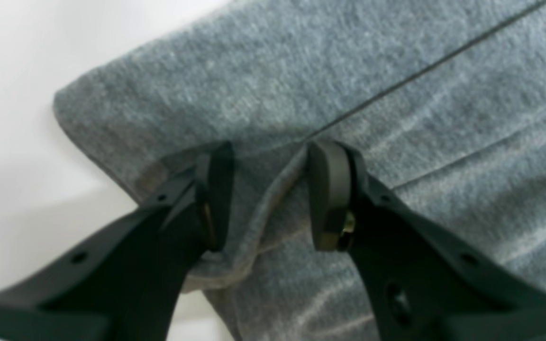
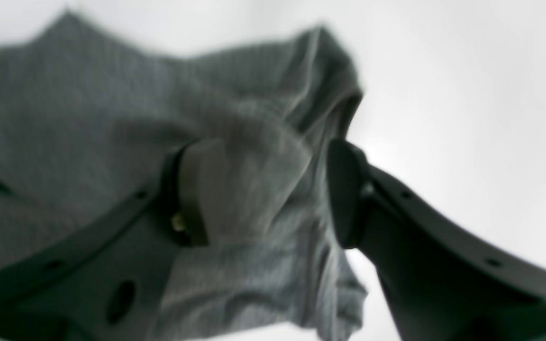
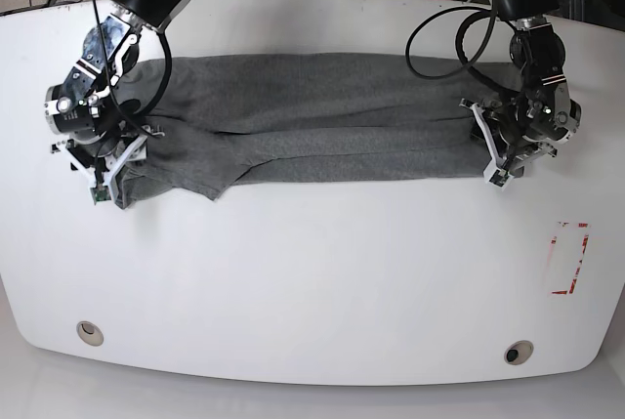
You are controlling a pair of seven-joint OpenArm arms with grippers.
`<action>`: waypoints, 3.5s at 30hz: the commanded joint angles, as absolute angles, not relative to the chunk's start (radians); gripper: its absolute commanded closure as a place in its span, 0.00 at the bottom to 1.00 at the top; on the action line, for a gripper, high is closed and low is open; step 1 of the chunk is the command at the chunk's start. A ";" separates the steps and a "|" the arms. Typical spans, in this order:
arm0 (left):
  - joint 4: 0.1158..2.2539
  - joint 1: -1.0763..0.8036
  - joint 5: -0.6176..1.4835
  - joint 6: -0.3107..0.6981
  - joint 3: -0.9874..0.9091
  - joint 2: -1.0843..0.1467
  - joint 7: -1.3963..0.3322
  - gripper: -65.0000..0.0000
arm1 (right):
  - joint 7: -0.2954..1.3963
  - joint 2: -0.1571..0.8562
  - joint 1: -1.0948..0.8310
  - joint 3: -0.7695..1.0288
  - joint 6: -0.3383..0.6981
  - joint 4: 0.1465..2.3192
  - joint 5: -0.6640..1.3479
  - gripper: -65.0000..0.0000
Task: Layout the t-shirt on the table in an organized manner, then fold the t-shirt properly
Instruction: 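Hold the band end with the right gripper, move left gripper to other end, then grasp the end of the folded band with the left gripper, then fold the held band end with the left gripper toward the right gripper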
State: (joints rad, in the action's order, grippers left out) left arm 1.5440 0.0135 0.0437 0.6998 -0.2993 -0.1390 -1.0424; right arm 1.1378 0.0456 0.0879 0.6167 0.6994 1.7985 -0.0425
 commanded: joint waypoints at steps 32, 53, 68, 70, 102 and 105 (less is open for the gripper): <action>1.771 0.045 0.455 0.698 -0.633 -0.188 -1.334 0.37 | 0.921 0.033 0.024 0.618 0.698 1.535 -0.035 0.88; 1.426 -0.025 0.657 0.698 -0.662 -0.285 -1.262 0.37 | 0.921 0.033 0.022 0.618 0.698 1.535 -0.035 0.88; 1.353 -0.019 0.662 0.698 -0.549 -0.263 -1.219 0.38 | 0.921 0.033 0.022 0.619 0.698 1.537 -0.035 0.88; 1.356 -0.019 0.662 0.698 -0.549 -0.246 -1.219 0.38 | 0.921 0.033 0.022 0.621 0.698 1.537 -0.035 0.88; 1.870 -0.077 0.661 0.698 -0.193 -0.226 -1.211 0.96 | 0.921 0.033 0.022 0.622 0.698 1.537 -0.035 0.89; 1.868 -0.076 0.656 0.698 -0.159 -0.176 -1.211 0.96 | 0.921 0.033 0.022 0.622 0.698 1.537 -0.035 0.89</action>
